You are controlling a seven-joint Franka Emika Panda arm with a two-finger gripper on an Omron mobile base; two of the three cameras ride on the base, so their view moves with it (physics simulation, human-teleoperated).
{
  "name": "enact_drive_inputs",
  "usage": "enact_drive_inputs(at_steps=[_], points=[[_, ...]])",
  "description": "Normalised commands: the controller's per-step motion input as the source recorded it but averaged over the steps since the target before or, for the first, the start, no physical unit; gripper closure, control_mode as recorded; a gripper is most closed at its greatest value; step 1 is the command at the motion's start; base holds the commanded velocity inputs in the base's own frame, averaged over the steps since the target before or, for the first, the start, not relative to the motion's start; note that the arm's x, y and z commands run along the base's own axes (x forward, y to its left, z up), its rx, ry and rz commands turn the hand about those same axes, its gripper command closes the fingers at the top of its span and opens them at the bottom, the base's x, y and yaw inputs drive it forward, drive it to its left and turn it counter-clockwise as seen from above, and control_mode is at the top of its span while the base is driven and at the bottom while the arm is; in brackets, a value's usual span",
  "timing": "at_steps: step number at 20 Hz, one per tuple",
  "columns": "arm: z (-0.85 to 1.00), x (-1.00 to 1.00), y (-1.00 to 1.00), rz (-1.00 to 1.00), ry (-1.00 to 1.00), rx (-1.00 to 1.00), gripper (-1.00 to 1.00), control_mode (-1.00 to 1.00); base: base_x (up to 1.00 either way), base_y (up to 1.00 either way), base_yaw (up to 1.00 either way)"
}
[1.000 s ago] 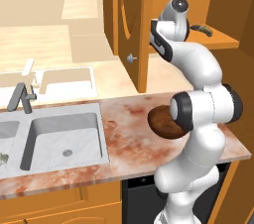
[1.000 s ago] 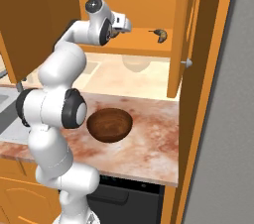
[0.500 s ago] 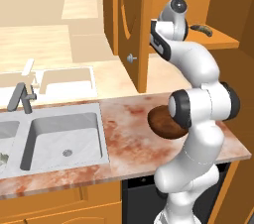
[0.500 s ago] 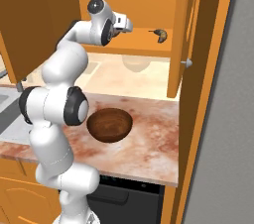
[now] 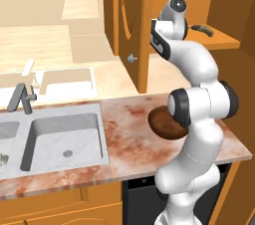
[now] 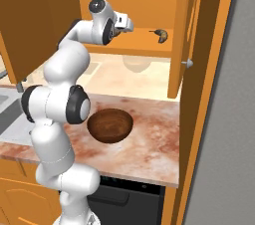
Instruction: Pick the bananas from the cabinet and place them in one bowl. Pick the garlic from the sink and place it in the other bowl.
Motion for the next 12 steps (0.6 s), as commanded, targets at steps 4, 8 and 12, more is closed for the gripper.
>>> enact_drive_inputs(at_steps=[4,8,12], points=[[-0.12,0.09,0.0,0.0,0.0,0.0,1.0,-1.0,0.0,0.0,0.0],[-0.1,0.02,0.0,0.0,0.0,0.0,1.0,-1.0,0.0,0.0,0.0],[-0.09,0.0,0.0,0.0,0.0,0.0,1.0,-1.0,0.0,0.0,0.0]])
